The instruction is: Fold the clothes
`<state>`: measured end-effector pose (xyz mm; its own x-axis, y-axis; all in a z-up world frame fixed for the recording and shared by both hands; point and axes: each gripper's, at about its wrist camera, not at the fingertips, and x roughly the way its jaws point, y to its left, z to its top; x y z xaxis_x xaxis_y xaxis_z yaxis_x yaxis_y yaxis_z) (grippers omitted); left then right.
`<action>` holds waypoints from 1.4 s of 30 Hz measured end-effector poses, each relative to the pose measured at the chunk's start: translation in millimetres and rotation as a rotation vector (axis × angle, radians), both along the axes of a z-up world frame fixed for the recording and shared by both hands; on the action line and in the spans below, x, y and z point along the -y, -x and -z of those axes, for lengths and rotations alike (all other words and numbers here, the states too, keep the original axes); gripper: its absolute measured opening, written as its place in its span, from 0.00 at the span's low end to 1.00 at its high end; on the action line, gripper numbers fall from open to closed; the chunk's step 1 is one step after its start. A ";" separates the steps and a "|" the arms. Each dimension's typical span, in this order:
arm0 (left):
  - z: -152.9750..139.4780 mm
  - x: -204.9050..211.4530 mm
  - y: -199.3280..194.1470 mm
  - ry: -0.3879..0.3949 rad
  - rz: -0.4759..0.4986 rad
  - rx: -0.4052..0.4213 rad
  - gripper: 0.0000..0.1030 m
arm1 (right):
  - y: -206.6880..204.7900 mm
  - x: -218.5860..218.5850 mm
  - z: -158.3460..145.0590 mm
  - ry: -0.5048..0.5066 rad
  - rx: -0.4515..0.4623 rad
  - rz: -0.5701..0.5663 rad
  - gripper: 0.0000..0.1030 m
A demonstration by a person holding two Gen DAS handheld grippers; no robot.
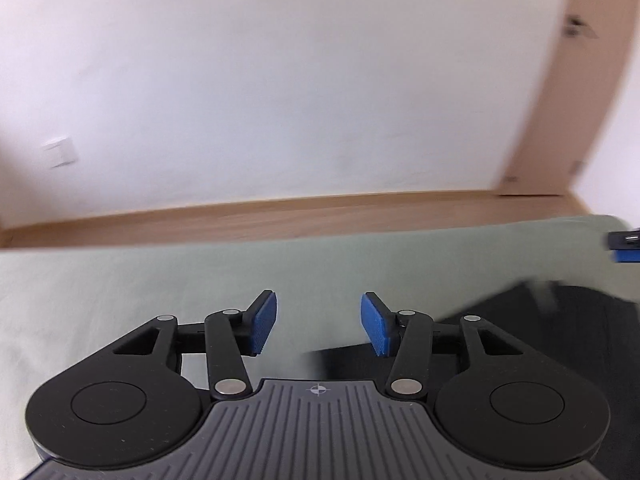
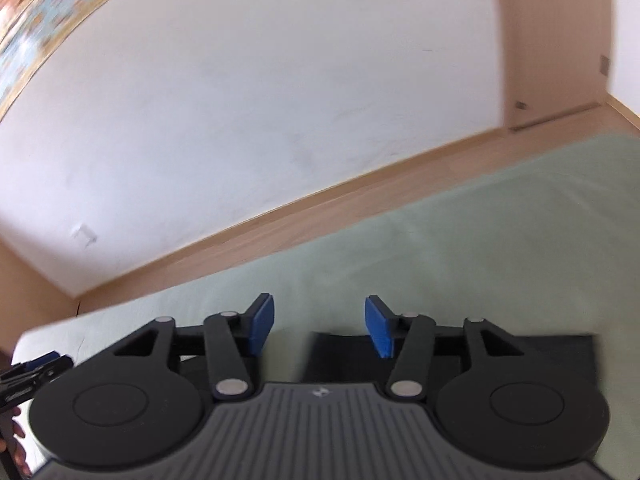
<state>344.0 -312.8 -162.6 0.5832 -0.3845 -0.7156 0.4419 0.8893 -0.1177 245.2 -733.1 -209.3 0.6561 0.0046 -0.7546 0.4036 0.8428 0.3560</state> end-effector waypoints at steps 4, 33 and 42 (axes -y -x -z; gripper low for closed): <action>-5.6 77.8 15.4 0.031 0.205 -0.040 0.45 | 43.5 46.5 10.5 0.025 -0.052 0.117 0.52; 57.4 241.0 7.2 -0.138 0.342 -0.163 0.44 | 88.3 120.0 68.0 -0.070 -0.126 0.172 0.40; 69.4 246.0 3.9 -0.146 0.309 -0.166 0.03 | 84.3 119.3 73.9 -0.050 -0.133 0.150 0.12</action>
